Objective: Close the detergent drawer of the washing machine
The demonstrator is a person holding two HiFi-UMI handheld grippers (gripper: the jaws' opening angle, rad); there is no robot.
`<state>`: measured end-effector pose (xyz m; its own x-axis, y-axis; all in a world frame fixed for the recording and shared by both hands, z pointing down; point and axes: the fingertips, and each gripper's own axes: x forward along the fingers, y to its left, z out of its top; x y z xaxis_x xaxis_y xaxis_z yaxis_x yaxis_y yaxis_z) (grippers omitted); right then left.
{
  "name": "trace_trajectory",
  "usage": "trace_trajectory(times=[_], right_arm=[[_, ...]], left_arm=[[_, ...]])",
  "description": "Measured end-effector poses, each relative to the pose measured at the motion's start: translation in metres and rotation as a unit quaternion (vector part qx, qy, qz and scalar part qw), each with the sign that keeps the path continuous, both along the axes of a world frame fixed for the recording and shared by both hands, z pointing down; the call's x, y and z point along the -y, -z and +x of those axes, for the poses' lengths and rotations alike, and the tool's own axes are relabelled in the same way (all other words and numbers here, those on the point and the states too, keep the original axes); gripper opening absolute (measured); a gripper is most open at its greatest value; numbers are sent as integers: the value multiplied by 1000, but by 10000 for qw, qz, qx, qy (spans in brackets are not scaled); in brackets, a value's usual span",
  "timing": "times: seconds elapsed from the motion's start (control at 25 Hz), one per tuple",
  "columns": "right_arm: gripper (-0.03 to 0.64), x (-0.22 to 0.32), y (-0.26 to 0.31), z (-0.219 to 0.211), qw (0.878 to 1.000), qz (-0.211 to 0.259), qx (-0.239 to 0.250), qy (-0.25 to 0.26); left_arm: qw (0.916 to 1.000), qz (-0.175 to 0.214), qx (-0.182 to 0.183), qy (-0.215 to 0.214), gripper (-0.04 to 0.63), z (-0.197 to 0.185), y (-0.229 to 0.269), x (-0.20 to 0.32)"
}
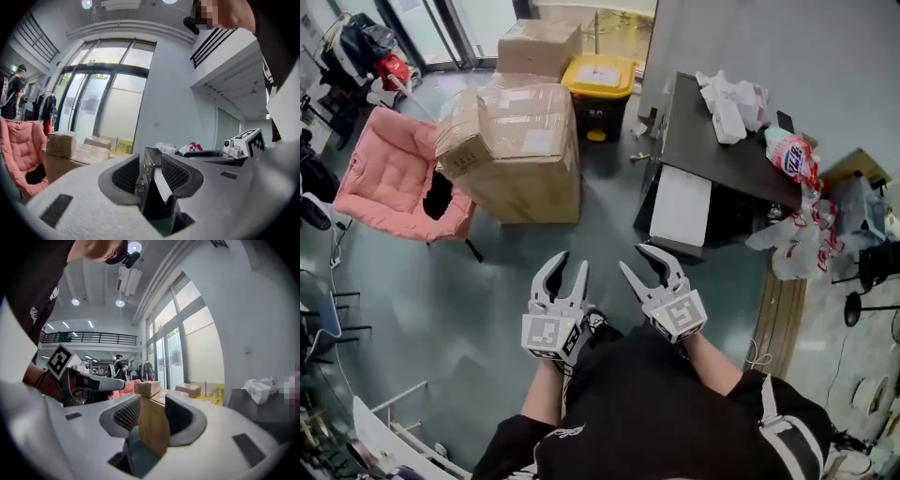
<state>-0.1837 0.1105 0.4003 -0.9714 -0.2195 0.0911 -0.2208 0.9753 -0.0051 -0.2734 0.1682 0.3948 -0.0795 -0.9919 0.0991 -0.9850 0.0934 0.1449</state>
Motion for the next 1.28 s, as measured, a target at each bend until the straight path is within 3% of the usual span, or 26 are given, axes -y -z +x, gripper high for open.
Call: trace_trajectory(times=[0.24,0.52,0.68,0.84,0.96,1.12,1.28], right_arm=[[169,29,-14,55,9935,-29,-310,-1093],[169,65,-21,116,9836,-93,-320,-1771],[169,86,-27,149,9789,-232,-311,-2007],[169,109,-27,182,9734,-466,-379,-2210],[169,124,-32,203,9755,-287,-366,-2148],[169,136,-64,232,9769,-311,-542,-2046],[169,145,-102,241,9772,-507,-837,-1885]], left_arm=[[9937,-118,-272,-1082,149,43,-23,49],[9806,-280,-307,-1915,153,106,-34,101],[9767,-482,-274,-2074,153,131,-43,119],[9703,-675,8,-2323,155,159,-49,142],[9682,-862,113,-2345,156,174,-67,155],[9689,-1164,-13,-2185,156,188,-103,159],[9721,-1313,-435,-1893,156,180,-125,165]])
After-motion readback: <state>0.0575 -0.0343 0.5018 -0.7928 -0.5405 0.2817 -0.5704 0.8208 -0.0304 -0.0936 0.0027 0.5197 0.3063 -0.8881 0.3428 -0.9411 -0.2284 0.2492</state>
